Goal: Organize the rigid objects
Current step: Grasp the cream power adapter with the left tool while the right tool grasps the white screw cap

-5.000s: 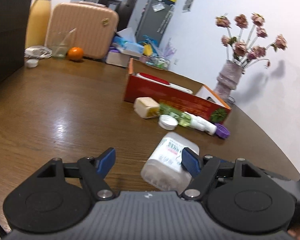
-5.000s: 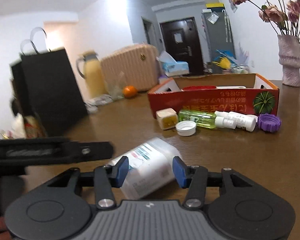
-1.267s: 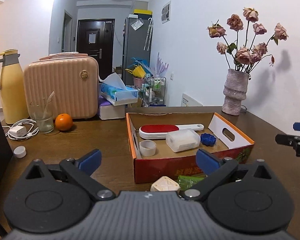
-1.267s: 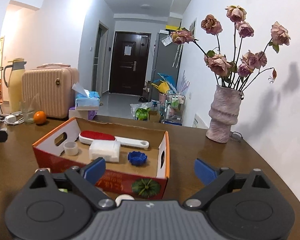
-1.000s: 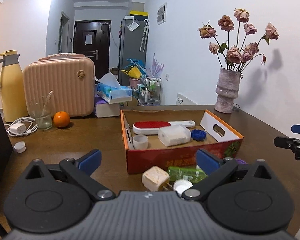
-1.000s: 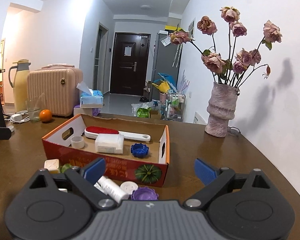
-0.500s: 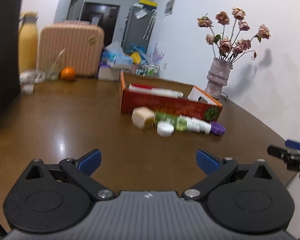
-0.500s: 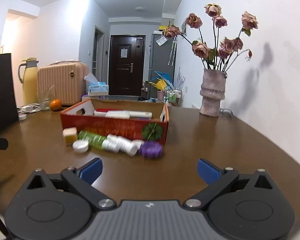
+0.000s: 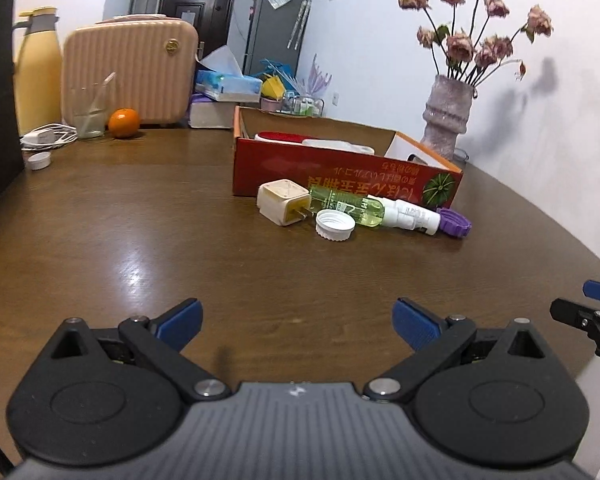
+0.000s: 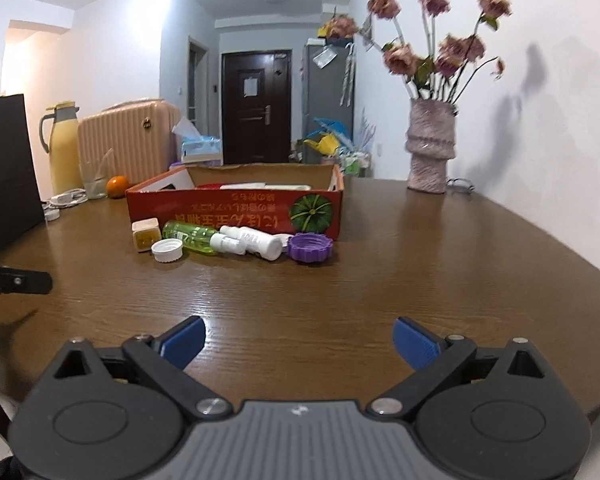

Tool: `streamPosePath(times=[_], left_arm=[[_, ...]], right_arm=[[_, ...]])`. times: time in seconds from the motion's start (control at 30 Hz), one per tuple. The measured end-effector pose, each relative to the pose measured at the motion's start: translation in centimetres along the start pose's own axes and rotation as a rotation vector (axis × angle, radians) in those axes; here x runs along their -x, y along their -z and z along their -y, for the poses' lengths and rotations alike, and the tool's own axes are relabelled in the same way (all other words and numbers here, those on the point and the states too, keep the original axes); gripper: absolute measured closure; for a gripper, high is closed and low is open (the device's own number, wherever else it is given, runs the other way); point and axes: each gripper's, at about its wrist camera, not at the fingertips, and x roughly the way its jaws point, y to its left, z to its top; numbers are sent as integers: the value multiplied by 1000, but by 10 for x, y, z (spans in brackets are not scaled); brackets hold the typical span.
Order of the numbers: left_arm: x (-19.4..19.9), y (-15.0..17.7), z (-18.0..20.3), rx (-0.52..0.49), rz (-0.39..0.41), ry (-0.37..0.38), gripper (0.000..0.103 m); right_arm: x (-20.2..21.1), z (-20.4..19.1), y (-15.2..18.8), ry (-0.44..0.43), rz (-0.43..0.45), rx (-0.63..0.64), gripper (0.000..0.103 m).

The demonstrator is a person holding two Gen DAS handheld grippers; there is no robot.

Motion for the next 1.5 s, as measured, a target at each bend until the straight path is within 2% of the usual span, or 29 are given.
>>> streamPosePath(times=[0.13, 0.2, 0.27, 0.37, 0.43, 0.47, 0.57, 0.6, 0.63, 0.67, 0.73, 0.83, 0.93, 1.0, 1.07, 1.17, 1.4, 1.5], left_arm=[[-28, -18, 1, -22, 7, -27, 0], [-42, -31, -1, -21, 24, -47, 0], [-59, -44, -4, -16, 25, -53, 0], [-88, -65, -8, -1, 5, -36, 4], [-108, -78, -5, -9, 0, 4, 4], [-118, -83, -4, -18, -6, -1, 5], [-145, -93, -1, -47, -12, -38, 18], [-154, -94, -2, -47, -34, -40, 28], [-161, -93, -6, -38, -66, -27, 42], [-163, -91, -10, -21, -85, -4, 42], [-157, -85, -22, 5, -71, 36, 44], [-140, -75, -43, 36, -50, 38, 44], [-127, -70, -59, 95, -47, 82, 44], [-123, -69, -64, 113, -42, 101, 44], [-122, -71, -63, 107, -36, 101, 44], [-118, -71, -59, 85, -22, 104, 44], [-118, -66, -61, 103, -43, 73, 44], [-86, -55, -55, 120, -10, 136, 44]], right_arm=[[-33, 3, -17, -8, -44, -2, 14], [-48, 1, -28, -40, -64, -15, 24], [-61, -7, -38, -89, -67, -9, 28], [-86, -32, -53, -167, -68, 49, 29], [-106, -50, -62, -203, -77, 91, 35], [-114, -58, -66, -214, -81, 106, 40], [-137, -80, -77, -240, -92, 129, 43], [-143, -87, -79, -246, -100, 134, 43], [-149, -94, -82, -253, -106, 140, 43], [-152, -100, -83, -262, -111, 145, 43], [-159, -111, -83, -275, -124, 159, 43], [-172, -127, -80, -282, -153, 181, 43], [-189, -139, -75, -286, -184, 183, 44], [-193, -143, -78, -287, -188, 161, 50], [-194, -146, -80, -274, -186, 153, 64], [-195, -148, -80, -263, -194, 156, 64], [-153, -134, -80, -209, -149, 144, 64], [-123, -112, -77, -171, -130, 121, 64]])
